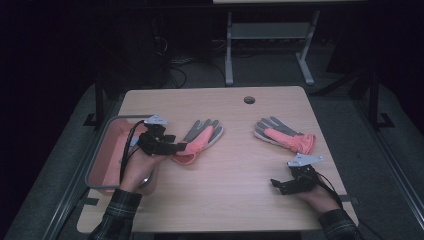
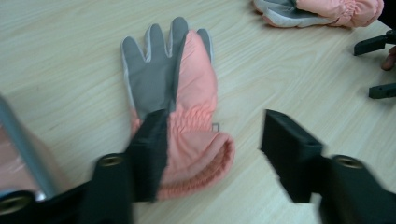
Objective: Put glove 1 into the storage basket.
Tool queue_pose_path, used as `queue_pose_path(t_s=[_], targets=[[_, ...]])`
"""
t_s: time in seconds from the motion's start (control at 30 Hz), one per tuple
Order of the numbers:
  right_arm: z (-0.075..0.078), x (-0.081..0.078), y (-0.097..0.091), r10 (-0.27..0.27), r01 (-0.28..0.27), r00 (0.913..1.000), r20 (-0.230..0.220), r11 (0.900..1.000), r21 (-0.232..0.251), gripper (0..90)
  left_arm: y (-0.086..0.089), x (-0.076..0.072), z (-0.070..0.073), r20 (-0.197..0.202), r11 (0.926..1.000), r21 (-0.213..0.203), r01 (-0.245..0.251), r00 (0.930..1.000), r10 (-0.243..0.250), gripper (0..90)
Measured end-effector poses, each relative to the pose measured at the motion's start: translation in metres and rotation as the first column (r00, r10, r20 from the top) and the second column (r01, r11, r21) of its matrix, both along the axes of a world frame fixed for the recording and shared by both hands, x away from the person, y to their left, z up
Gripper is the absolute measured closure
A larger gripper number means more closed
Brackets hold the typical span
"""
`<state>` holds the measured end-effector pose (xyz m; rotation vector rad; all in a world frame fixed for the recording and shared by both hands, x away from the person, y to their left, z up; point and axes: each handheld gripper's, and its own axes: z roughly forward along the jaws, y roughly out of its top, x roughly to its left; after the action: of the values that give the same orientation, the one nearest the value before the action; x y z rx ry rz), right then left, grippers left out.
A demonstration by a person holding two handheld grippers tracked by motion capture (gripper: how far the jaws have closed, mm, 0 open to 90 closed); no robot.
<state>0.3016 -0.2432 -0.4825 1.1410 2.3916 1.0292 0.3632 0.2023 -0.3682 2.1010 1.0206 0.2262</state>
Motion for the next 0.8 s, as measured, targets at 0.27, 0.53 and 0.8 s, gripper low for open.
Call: queue_pose_path(t_s=[0.27,0.53,0.8], targets=[[0.0,0.0,0.0,-0.002,0.002,1.0,-0.005,1.0,0.002,7.6,-0.026,0.013,-0.002,0.009,0.9996,0.026,-0.012,0.9999,0.012,69.4],[0.0,-0.001,0.0,-0.005,0.005,1.0,-0.005,1.0,0.001,7.7,-0.049,0.035,-0.023,0.013,0.9942,0.101,-0.038,0.9993,0.036,81.6],[0.0,0.0,0.0,-0.004,0.004,1.0,-0.004,1.0,0.001,7.6,-0.058,0.061,-0.043,-0.003,0.9783,0.18,-0.102,0.9946,0.104,89.6]])
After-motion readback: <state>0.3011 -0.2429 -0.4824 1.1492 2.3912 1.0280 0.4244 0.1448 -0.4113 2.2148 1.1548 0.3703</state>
